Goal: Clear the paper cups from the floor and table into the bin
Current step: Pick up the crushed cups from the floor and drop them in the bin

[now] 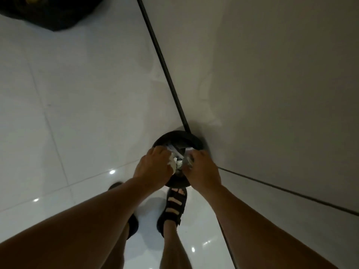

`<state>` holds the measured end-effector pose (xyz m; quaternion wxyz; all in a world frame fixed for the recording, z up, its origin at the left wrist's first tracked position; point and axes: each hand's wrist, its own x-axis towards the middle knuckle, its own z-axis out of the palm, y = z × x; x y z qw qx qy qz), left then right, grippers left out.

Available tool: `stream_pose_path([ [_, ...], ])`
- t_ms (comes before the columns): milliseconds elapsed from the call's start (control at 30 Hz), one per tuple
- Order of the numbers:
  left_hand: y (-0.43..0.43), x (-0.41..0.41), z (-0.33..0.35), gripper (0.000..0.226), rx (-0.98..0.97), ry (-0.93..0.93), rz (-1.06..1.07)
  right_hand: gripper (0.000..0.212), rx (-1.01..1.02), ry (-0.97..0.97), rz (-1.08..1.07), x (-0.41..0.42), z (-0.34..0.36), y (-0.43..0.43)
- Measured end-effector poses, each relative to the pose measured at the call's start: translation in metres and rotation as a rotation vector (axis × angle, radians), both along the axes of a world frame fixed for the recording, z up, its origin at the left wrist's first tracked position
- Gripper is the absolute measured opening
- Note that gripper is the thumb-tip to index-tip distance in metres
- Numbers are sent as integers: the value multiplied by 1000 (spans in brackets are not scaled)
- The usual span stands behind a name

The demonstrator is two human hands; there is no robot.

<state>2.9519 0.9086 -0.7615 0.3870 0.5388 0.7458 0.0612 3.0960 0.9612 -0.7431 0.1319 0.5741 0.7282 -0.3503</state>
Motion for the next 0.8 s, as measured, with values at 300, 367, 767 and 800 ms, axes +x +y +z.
stream_pose_path([
  [300, 4, 4, -129, 64, 83, 234, -59, 65, 80, 56, 7, -17, -148, 33],
  [367, 7, 0, -129, 68, 88, 230, 13, 68, 130, 55, 48, -16, -149, 29],
  [767, 4, -27, 16, 79, -21, 236, -64, 70, 108, -52, 106, 14, -8, 1],
  [800, 6, -28, 33, 78, -10, 229, -74, 70, 121, -56, 99, 14, 10, -1],
])
